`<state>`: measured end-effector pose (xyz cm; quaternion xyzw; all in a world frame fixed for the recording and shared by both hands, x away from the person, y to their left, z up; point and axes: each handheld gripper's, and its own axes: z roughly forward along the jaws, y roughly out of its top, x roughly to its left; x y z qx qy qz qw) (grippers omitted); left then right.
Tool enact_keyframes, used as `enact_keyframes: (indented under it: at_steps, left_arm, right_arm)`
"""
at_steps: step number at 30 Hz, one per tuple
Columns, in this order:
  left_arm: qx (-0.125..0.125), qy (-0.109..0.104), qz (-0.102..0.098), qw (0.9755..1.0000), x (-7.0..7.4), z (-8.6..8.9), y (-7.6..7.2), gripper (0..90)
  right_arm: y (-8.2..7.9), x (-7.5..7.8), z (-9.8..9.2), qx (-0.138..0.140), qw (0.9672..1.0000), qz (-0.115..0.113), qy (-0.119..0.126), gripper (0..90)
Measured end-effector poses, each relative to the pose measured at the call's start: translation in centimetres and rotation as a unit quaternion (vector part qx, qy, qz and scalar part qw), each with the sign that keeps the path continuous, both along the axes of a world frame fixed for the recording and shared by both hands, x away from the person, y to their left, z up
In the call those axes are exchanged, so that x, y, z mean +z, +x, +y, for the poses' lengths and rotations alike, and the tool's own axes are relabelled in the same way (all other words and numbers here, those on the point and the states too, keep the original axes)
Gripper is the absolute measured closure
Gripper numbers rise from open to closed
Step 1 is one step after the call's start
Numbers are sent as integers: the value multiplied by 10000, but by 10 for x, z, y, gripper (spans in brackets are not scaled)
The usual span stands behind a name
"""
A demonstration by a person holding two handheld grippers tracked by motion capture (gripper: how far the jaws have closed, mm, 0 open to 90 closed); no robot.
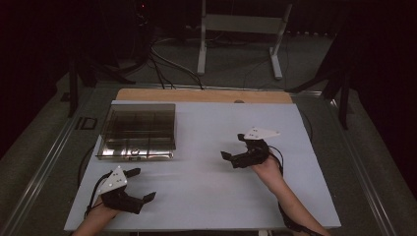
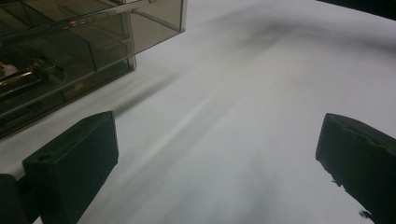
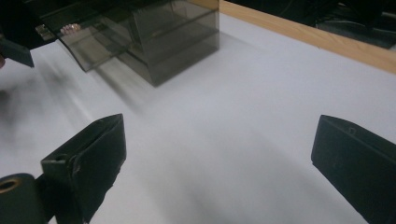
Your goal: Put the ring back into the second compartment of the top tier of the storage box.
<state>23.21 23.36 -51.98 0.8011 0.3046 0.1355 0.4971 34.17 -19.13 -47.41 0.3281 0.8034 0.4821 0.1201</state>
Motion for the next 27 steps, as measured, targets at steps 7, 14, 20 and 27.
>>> enact_keyframes:
  at_steps: [7,14,20,27]
  left_arm:
    - [-3,33,-12,10000,0,-1,0,0]
    - [-3,15,-1,10000,0,0,0,0]
    - [-13,21,0,10000,0,-1,0,0]
    - [-6,0,2,10000,0,0,0,0]
  right_arm:
    - [-13,-12,-23,-178,9998,68,-36,36]
    - [-25,-17,-39,-234,9996,90,-135,36]
    - [-38,-23,-51,-253,9994,123,-204,35]
    - [-55,-27,-61,-398,9990,67,-207,36]
